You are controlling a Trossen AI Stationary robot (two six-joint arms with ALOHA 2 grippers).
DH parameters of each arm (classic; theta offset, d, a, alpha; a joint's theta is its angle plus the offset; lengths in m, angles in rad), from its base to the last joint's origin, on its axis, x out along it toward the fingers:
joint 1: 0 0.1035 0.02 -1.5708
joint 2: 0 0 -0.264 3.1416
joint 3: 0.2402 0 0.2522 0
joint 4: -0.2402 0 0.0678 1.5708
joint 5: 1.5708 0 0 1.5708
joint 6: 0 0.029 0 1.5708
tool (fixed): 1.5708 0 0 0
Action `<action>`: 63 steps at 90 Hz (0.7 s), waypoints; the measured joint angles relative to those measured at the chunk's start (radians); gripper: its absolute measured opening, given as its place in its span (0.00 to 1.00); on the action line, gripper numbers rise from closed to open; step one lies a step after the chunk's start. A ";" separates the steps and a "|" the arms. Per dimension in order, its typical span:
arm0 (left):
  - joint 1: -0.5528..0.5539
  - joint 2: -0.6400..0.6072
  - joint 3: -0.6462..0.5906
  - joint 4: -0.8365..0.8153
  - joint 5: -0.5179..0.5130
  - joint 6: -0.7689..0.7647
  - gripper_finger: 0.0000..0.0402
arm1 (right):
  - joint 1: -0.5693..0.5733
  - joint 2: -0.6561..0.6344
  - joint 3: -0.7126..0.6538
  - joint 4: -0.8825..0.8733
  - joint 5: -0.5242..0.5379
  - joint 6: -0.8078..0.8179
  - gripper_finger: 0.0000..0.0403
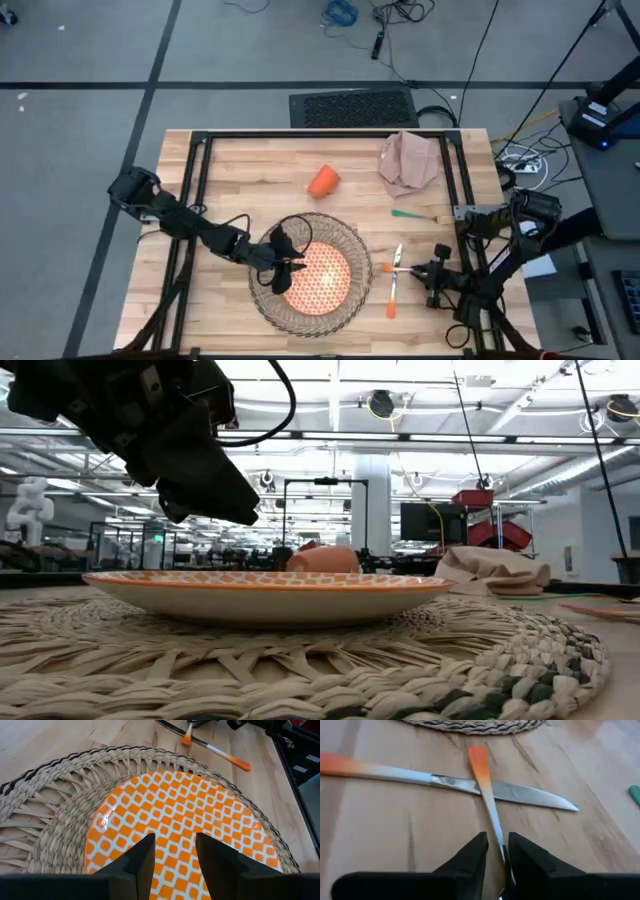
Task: Set table place
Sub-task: Put the orange spoon to the right of the orange knife
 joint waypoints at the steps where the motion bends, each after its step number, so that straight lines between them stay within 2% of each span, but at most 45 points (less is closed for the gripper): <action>1: 0.000 0.000 0.000 0.000 0.000 0.000 0.32 | 0.000 -0.001 0.001 0.000 -0.001 0.000 0.19; 40: 0.000 0.000 0.000 0.000 -0.002 0.001 0.32 | 0.000 -0.079 0.036 -0.023 0.049 -0.076 0.20; 50: 0.000 0.000 0.000 0.000 -0.010 0.002 0.32 | -0.001 -0.116 0.036 -0.065 0.094 -0.017 0.20; 63: 0.000 0.000 0.000 0.000 -0.011 0.007 0.32 | -0.018 -0.186 0.036 -0.123 0.098 0.140 0.20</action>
